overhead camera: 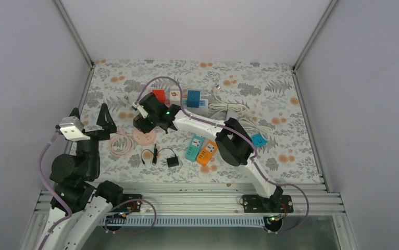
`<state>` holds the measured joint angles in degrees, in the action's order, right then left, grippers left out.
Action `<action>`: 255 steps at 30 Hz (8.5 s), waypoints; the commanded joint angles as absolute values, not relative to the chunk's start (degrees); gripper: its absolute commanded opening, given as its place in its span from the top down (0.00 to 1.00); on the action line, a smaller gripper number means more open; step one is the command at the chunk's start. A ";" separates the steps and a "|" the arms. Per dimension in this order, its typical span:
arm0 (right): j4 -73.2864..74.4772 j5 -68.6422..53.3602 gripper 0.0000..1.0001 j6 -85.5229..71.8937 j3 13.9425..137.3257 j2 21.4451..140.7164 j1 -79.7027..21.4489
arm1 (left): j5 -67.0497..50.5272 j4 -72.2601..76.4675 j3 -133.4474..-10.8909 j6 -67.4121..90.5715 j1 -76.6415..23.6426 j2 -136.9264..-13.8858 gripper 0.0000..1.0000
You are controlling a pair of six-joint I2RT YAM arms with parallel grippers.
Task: Insert the plug
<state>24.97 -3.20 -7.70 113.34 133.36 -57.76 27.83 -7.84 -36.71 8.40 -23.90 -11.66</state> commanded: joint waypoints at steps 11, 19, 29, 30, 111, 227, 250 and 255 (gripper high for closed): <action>21.49 -7.82 0.53 -8.88 112.52 131.82 -58.23 | 28.39 -8.11 -37.44 8.44 -23.80 -12.52 0.00; 22.94 -6.20 0.53 -7.89 112.51 132.58 -58.32 | 28.52 -8.35 -37.38 8.44 -23.81 -12.63 0.00; 32.75 -3.39 0.53 -4.45 113.25 134.56 -59.28 | 29.01 -8.84 -37.36 8.44 -23.82 -12.93 0.00; 34.22 -2.06 0.54 -4.46 113.77 134.79 -59.36 | 29.05 -8.87 -37.35 8.44 -23.80 -12.90 0.00; 34.61 -11.88 0.00 0.80 119.14 129.56 -51.18 | 28.37 -15.22 -42.09 12.86 -23.77 -19.44 0.00; -20.61 -55.34 0.47 -41.03 51.83 74.60 -25.58 | -34.08 34.10 -40.42 35.05 -34.30 -68.88 0.00; -34.43 -60.17 0.45 -47.92 58.79 80.67 -26.82 | -49.69 58.54 -41.73 61.49 -28.65 -78.17 0.06; -33.77 -60.62 0.45 -47.43 58.95 80.44 -27.05 | -49.16 58.09 -42.63 60.91 -28.75 -78.72 0.25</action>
<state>-31.09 -59.35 -47.27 57.08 81.03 -26.61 -48.25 53.95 -40.42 59.68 -28.51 -78.56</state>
